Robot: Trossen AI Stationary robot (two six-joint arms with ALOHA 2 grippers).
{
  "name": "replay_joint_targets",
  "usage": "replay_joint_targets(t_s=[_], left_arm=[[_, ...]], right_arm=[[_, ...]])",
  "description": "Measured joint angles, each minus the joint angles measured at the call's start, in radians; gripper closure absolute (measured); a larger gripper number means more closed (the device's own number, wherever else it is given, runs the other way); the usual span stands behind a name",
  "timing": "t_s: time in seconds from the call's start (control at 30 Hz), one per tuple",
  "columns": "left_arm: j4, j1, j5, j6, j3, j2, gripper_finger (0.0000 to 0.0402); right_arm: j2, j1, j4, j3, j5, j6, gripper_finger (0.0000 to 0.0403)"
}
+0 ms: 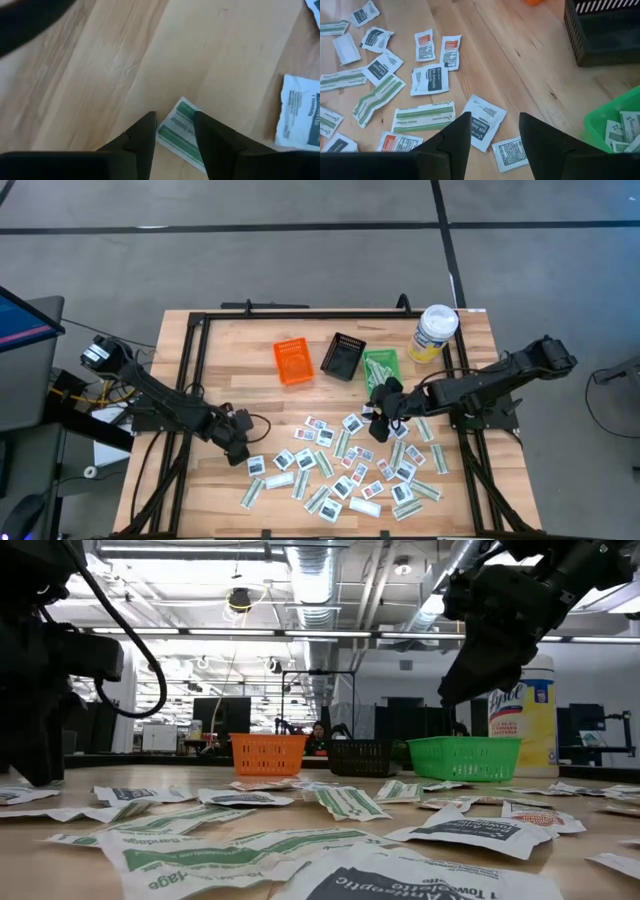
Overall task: Pick & Place First Aid Supplies
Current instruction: Put the green bandage pack into the green basket
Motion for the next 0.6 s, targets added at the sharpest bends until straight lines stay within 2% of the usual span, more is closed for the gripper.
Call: replay_joint_targets(t_s=[0.2,0.27,0.33,0.47,0.6], left_arm=[[0.014,0.0,-0.038,0.003,-0.01,-0.045,0.0382],[0.018,-0.001,-0.084,-0.005,-0.014,-0.068,0.0392],[0.043,0.002,-0.172,-0.003,-0.017,-0.09,0.0391],[0.209,0.004,-0.383,0.066,-0.015,-0.1,0.0394],[0.523,0.008,-0.601,0.274,-0.014,-0.079,0.0395]], right_arm=[[0.0,0.0,0.036,0.0,0.001,-0.007,0.0246],[0.0,0.0,0.068,0.0,0.001,-0.007,0.0245],[0.0,0.0,0.097,0.0,0.001,-0.007,0.0244],[0.01,-0.007,0.178,0.0,0.012,-0.007,0.0245],[0.07,-0.026,0.32,-0.001,0.031,-0.008,0.0249]])
